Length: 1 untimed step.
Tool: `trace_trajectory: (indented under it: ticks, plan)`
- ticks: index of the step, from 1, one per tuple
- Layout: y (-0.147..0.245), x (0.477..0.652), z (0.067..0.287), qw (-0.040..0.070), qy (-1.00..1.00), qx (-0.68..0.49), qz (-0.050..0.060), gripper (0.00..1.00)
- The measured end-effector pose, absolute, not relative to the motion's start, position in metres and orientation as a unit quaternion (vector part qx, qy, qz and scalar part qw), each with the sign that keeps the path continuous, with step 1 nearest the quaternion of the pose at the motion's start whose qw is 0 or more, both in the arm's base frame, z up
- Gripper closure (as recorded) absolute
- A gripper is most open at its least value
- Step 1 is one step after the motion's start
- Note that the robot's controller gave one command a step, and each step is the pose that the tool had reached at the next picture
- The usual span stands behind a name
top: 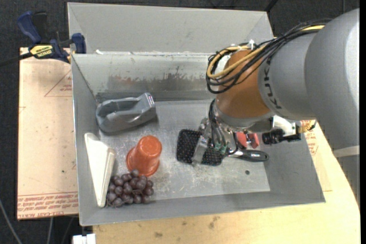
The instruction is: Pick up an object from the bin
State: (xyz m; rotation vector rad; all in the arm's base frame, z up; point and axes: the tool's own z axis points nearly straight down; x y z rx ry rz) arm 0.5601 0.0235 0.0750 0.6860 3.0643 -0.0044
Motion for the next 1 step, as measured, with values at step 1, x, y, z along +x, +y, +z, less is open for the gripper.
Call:
trace_trajectory:
  ticks: [1]
  plan:
    - [0.0232,0.56,0.0806,0.001,0.976,0.219,-0.001,1.0]
